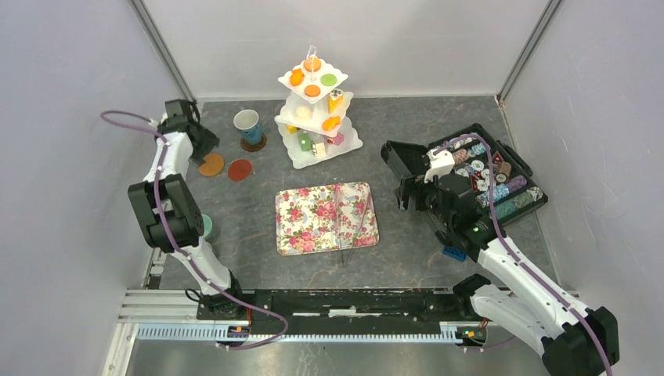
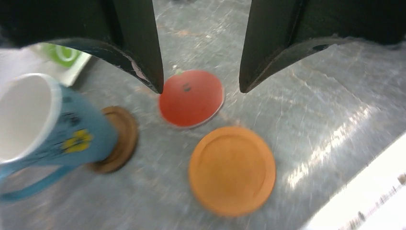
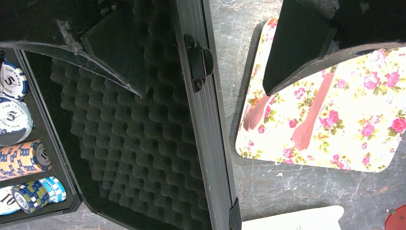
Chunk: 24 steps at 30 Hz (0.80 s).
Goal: Serve the afternoon tea
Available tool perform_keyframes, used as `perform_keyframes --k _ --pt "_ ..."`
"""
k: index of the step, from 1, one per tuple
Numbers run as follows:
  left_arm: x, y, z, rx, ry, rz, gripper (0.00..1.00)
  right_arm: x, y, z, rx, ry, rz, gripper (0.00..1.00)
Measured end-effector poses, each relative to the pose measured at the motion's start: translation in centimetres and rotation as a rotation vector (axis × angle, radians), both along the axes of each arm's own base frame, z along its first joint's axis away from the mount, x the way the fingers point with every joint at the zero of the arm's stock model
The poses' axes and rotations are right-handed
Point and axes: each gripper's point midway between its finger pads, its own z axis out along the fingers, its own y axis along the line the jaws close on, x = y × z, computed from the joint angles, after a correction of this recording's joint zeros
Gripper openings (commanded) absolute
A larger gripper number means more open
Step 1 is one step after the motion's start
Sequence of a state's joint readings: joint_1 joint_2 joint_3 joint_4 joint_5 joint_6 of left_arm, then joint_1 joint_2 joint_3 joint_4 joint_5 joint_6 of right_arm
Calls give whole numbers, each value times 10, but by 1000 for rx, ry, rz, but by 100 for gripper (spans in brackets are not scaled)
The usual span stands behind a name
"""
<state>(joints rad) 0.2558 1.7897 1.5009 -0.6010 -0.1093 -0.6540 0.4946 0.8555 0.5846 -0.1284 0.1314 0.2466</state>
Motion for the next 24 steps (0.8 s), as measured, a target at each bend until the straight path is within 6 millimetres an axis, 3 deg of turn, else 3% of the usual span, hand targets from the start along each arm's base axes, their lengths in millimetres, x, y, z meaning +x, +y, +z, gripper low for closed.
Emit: perform_keyframes --k 4,9,17,24 --pt "-22 -13 -56 -74 117 -3 53 -1 1 -2 2 3 7 98" --pt "-18 -22 -94 -103 174 -16 48 -1 4 -1 10 5 20 98" --pt "-16 -24 -119 -131 210 0 52 -1 4 -3 12 3 18 98" --pt "-8 -24 -119 -136 181 -5 49 -1 4 -2 12 1 18 98"
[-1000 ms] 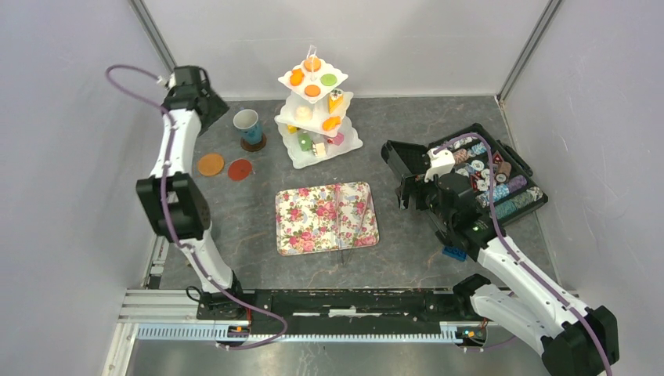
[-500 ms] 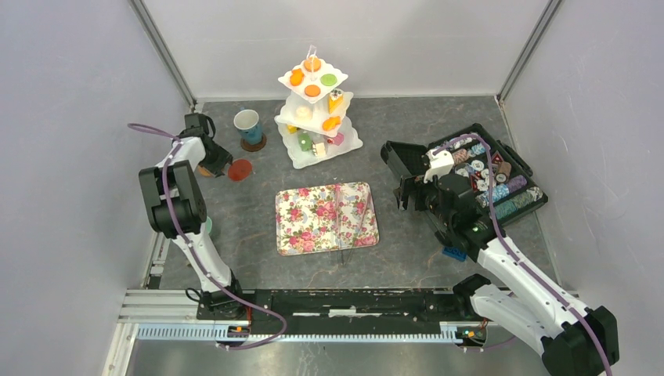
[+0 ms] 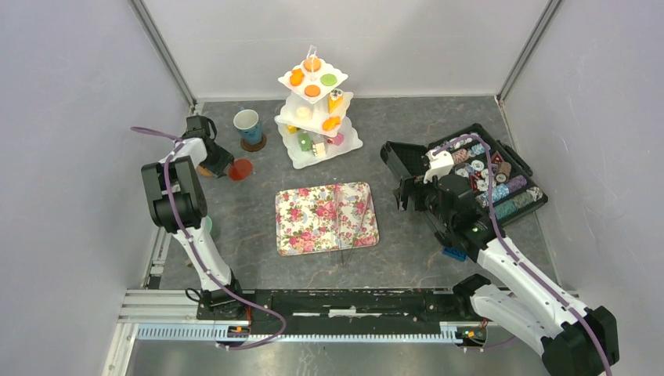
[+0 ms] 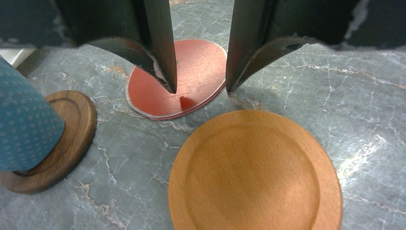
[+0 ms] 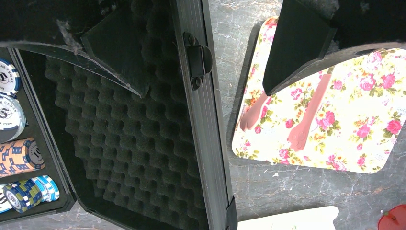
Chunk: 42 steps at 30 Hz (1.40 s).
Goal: Serve the afternoon tea
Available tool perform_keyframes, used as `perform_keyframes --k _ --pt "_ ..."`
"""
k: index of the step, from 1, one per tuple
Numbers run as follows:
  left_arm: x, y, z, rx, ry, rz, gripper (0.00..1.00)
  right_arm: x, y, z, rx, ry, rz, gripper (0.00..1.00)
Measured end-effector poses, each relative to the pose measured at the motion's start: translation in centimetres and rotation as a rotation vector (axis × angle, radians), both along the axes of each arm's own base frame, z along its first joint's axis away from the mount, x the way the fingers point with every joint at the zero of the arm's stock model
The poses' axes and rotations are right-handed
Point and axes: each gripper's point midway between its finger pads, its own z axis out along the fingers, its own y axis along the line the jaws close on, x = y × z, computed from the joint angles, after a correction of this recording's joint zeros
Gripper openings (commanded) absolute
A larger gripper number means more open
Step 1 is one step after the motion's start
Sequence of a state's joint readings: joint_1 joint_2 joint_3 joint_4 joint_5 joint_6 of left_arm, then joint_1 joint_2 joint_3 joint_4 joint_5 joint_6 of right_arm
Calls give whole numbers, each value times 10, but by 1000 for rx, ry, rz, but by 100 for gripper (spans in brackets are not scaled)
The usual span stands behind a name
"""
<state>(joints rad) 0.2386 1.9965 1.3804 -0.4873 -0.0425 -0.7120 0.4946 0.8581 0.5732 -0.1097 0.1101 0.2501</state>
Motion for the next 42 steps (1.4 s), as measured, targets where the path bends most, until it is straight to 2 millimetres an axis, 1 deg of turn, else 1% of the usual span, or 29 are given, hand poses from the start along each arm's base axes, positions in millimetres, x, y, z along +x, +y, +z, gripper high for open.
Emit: perform_keyframes --k 6,13,17,27,30,36,39,41,42 --pt "9 -9 1 -20 -32 -23 48 0 0 0 1 -1 0 98" --pt "17 -36 2 -59 -54 -79 48 0 0 -1 2 -4 1 98" --pt "22 -45 2 -89 -71 -82 48 1 1 -1 5 -7 1 98" --pt "40 -61 3 -134 -107 -88 50 1 2 -1 14 -8 1 98" --pt "42 -64 3 -139 -112 -94 52 1 2 -1 15 -9 1 98" --pt "40 -66 7 -144 -106 -97 63 1 2 -1 15 -8 1 98" --pt "27 -65 16 -135 -72 -91 66 1 2 -1 15 -9 1 98" --pt "17 -63 36 -110 -73 -89 66 1 2 -1 14 -8 2 98" --pt "11 -60 50 -88 -81 -87 66 1 2 -1 14 -8 2 98"
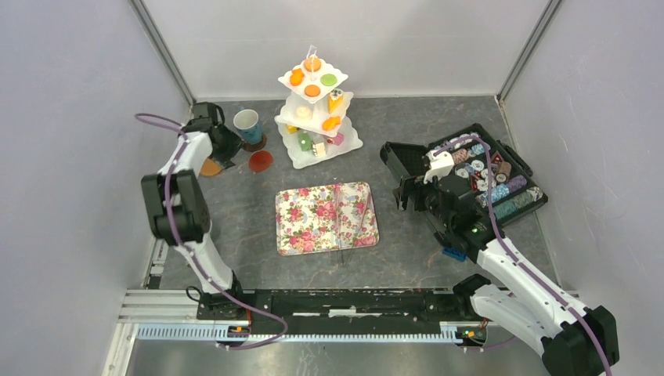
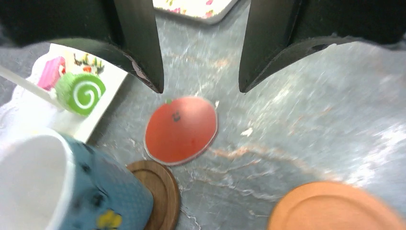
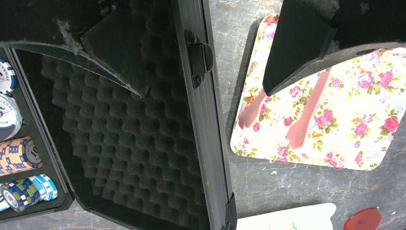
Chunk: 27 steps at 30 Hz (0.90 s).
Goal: Serve the afternoon tea
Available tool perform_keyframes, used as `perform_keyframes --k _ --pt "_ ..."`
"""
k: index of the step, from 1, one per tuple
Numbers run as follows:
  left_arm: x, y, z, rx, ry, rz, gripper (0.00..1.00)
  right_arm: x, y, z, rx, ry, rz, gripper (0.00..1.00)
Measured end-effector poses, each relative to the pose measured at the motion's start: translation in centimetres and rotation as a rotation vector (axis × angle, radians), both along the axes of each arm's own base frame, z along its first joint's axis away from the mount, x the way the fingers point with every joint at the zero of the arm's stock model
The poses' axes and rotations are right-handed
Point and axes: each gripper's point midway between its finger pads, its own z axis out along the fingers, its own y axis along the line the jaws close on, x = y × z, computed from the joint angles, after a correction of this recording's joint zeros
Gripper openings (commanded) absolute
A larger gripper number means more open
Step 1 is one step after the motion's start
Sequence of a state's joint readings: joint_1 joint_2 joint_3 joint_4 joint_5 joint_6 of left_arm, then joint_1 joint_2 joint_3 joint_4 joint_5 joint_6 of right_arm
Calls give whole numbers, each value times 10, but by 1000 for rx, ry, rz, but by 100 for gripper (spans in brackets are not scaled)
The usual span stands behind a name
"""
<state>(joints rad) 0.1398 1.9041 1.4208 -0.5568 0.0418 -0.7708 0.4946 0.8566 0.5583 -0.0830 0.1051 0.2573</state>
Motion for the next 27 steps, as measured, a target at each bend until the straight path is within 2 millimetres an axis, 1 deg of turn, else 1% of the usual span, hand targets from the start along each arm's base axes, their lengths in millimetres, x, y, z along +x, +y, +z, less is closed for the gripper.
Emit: perform_keyframes --k 2,4,5,6,7,9,11,13,14,17,19,21,27 --pt "-14 7 31 54 -31 15 68 0 0 0 0 0 0 98" --pt "-33 16 61 118 -71 35 82 0 1 -1 1 2 4 98" --pt "-45 20 73 153 -89 49 90 0 2 -1 1 3 7 98" --pt "-61 25 84 193 -103 65 94 1 2 -1 2 4 10 98" --pt "-74 30 91 224 -111 78 98 1 4 -3 1 9 16 98" --pt "-103 40 97 270 -110 117 100 1 5 -5 -2 17 23 98" --pt "-126 53 92 289 -85 161 100 1 6 -7 -5 21 27 98" --pt "-143 68 79 291 -36 212 100 1 6 -7 -6 19 31 98" --pt "-151 77 69 280 -2 241 100 1 7 -7 -6 18 33 98" --pt "-165 91 46 240 79 290 100 2 8 -7 -8 21 38 98" --pt "-170 94 32 213 125 301 100 2 8 -5 -6 18 39 98" --pt "-170 92 21 191 156 299 98 3 8 -4 -5 17 39 98" --pt "-171 90 -4 153 229 330 90 2 8 -2 -2 11 38 98"
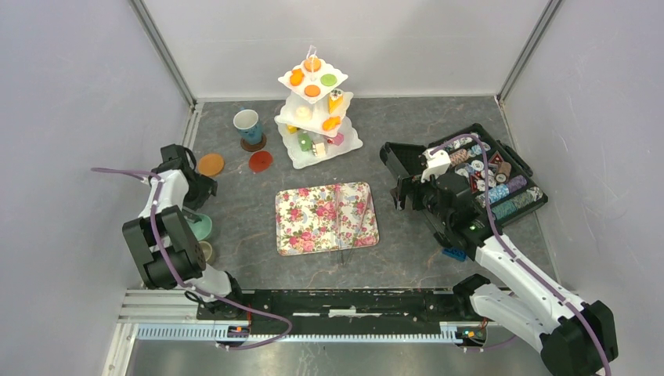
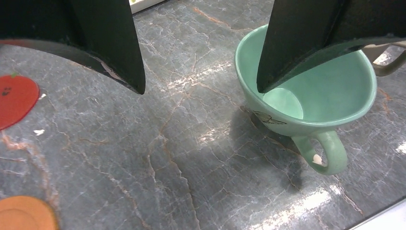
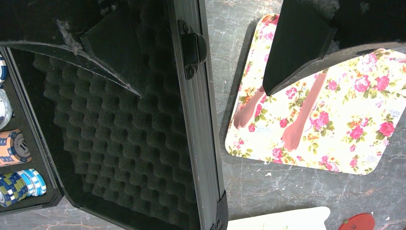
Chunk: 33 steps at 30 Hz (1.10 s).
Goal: Serve the afternoon tea
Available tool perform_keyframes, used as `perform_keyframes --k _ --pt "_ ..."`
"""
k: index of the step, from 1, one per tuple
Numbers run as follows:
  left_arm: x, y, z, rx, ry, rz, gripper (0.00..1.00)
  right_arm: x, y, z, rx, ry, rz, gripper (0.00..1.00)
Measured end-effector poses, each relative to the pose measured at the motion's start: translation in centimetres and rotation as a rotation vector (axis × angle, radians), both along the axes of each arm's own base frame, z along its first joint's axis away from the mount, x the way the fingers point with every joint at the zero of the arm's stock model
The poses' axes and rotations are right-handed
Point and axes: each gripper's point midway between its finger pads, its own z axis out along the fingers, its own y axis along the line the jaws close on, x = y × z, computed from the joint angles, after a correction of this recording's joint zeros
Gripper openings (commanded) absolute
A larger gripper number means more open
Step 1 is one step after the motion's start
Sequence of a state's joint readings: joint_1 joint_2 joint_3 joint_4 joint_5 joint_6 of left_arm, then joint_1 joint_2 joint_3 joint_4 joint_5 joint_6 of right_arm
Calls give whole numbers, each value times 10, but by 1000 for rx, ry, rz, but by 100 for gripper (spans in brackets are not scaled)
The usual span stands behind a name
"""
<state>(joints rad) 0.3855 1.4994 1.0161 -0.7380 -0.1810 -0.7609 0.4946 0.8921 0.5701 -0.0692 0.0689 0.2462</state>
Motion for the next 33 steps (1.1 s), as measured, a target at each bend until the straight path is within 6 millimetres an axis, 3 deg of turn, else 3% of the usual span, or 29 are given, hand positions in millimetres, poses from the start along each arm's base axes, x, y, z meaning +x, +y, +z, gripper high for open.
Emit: perform_keyframes --k 12,18,21,33 --pt "-16 -1 -29 -30 71 56 69 0 0 2 2 -5 -1 98" --pt "-20 0 -37 -28 82 64 44 0 0 2 3 -5 -2 98" --pt "-19 1 -41 -35 87 67 39 -1 -1 2 1 -4 -3 98" --pt "-11 -10 -31 -26 57 22 19 -3 -4 2 2 -5 -11 98"
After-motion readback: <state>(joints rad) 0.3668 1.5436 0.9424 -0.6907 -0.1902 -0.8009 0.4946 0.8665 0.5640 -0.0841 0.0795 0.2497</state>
